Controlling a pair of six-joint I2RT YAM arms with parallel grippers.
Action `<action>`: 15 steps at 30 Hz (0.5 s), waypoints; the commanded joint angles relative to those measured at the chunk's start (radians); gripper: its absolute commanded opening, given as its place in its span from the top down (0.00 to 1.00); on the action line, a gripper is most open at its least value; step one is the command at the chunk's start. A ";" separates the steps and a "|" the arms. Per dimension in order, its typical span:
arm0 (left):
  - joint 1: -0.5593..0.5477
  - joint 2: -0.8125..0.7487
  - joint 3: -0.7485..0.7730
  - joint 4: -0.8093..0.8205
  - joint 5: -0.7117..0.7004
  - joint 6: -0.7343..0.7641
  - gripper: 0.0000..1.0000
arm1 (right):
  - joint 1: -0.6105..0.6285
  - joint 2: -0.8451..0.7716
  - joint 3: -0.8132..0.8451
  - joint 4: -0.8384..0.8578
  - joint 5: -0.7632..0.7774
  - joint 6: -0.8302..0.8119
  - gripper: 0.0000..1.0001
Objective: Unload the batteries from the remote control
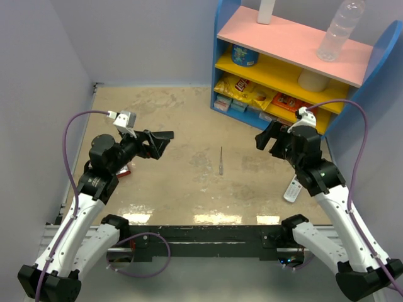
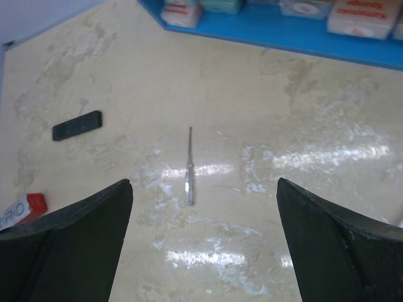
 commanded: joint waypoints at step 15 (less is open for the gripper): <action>-0.003 -0.031 -0.009 0.041 0.022 -0.006 0.04 | -0.053 0.326 0.019 -0.469 0.567 0.446 0.02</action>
